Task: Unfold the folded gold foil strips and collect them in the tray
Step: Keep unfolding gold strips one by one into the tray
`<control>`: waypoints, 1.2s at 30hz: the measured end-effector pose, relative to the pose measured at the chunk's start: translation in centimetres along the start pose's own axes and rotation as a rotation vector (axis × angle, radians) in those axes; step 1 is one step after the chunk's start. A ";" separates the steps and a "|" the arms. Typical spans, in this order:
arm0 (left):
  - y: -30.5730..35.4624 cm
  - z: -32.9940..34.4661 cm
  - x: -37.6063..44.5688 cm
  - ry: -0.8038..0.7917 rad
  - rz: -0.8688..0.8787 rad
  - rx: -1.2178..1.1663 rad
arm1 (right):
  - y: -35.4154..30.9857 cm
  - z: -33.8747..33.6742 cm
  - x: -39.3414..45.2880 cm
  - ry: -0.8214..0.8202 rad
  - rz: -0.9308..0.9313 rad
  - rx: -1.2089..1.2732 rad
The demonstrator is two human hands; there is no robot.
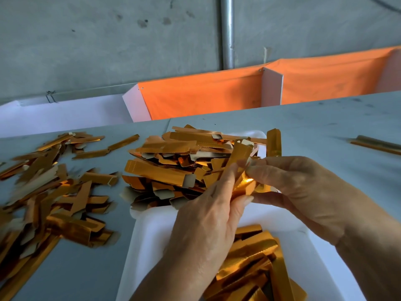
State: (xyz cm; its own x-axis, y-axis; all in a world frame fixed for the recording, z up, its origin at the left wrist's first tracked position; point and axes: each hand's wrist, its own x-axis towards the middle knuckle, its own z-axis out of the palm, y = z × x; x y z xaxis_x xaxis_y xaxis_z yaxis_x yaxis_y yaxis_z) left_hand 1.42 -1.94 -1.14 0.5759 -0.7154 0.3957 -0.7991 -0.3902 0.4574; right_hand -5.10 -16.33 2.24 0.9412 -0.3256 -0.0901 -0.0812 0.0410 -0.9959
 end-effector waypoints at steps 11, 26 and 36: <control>-0.4 -0.3 0.1 0.011 0.051 -0.066 | -0.3 -0.1 -0.1 -0.049 -0.053 -0.150; -0.9 -0.9 -0.3 -0.182 -0.026 -0.253 | -0.2 -0.8 0.3 -0.098 -0.290 -0.220; -0.5 -1.3 -0.1 -0.074 0.003 -0.198 | -0.1 -0.3 0.3 -0.019 -0.257 -0.262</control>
State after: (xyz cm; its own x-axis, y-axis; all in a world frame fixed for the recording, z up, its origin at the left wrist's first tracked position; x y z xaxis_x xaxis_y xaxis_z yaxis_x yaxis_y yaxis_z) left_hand 2.03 -0.91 -0.37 0.5533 -0.7600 0.3409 -0.7471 -0.2718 0.6066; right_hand -4.85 -16.69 2.31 0.9474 -0.2764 0.1615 0.0801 -0.2837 -0.9555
